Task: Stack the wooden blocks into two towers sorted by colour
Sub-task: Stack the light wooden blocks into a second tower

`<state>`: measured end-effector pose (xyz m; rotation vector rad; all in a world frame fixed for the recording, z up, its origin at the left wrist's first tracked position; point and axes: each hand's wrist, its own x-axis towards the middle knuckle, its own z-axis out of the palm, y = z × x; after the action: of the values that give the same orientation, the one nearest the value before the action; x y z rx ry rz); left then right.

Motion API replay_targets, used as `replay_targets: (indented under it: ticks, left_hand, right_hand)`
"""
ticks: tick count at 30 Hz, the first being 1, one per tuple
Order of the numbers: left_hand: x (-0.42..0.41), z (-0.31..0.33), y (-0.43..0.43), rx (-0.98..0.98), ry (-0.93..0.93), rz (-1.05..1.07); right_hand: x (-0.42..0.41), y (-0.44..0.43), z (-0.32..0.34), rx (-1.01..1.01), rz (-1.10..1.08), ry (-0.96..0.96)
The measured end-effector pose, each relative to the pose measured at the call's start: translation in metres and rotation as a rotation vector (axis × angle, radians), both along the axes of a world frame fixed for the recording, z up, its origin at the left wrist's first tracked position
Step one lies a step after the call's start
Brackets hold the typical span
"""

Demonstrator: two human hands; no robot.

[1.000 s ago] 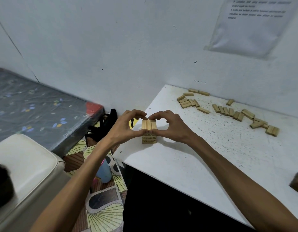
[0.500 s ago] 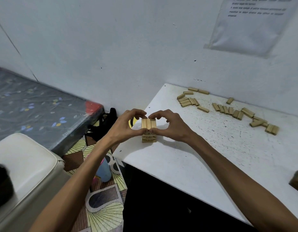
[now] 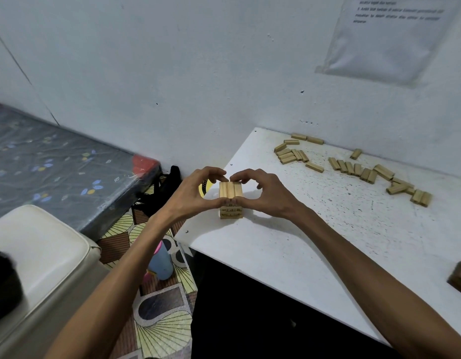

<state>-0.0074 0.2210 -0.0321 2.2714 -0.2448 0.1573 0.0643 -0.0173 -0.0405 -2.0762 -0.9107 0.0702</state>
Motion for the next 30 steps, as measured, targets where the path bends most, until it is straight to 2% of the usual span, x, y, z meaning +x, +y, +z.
replay_targets:
  ticks: [7,12,19,30]
  left_hand:
    - [-0.001,0.001,0.003,-0.108,0.012,0.041]
    - [0.003,0.016,-0.001,-0.107,-0.017,0.047]
    - [0.020,0.038,-0.024,0.068,-0.123,0.000]
    - [0.053,0.058,-0.101,0.282,-0.115,-0.186]
  right_hand:
    - [-0.002,-0.002,0.004,0.070,-0.060,0.042]
    - [-0.004,-0.006,0.010,0.076,-0.117,0.032]
    - [-0.007,-0.025,0.018,0.028,-0.171,-0.060]
    - [-0.010,-0.102,0.026,-0.156,-0.347,-0.124]
